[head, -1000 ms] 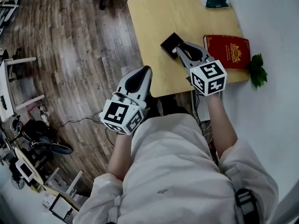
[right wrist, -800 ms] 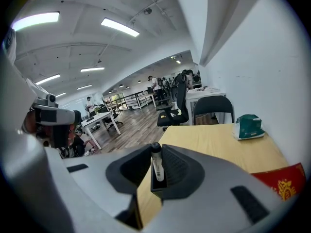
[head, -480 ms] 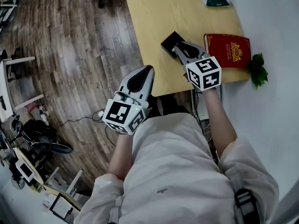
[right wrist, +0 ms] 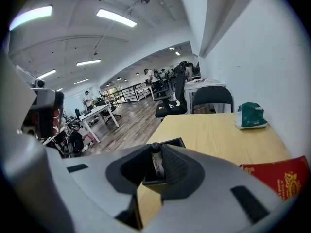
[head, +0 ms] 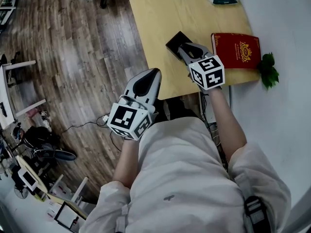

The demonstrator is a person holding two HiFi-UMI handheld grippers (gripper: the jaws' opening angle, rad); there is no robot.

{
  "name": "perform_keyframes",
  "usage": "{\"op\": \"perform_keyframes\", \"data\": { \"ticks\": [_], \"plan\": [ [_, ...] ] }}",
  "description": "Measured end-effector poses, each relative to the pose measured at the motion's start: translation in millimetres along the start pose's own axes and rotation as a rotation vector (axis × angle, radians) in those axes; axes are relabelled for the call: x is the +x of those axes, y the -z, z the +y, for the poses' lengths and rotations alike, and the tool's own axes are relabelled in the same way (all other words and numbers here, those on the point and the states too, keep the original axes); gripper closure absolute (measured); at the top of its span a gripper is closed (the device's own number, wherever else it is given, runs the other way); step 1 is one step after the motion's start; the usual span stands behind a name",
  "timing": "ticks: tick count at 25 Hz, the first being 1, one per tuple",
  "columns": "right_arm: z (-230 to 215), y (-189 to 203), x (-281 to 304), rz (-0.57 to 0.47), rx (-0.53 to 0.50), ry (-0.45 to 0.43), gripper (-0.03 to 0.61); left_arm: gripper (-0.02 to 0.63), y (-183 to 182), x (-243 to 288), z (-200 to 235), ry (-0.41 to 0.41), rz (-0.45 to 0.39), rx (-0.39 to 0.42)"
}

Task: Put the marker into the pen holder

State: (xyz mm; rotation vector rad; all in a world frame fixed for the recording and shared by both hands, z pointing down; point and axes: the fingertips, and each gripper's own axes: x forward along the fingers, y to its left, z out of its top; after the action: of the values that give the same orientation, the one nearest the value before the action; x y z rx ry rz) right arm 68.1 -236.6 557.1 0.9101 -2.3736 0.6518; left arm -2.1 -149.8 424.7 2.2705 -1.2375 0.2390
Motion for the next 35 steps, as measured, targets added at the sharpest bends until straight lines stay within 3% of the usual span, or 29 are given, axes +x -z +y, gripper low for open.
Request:
{"op": "perform_keyframes", "data": {
  "ticks": [19,35],
  "plan": [
    [-6,21,18,0.077,0.004,0.007,0.511,0.598,0,9,-5,0.012,0.006,0.008],
    [-7,18,22,0.078,-0.008,0.031,0.508,0.598,-7,6,0,-0.017,-0.021,0.006]
  ]
}}
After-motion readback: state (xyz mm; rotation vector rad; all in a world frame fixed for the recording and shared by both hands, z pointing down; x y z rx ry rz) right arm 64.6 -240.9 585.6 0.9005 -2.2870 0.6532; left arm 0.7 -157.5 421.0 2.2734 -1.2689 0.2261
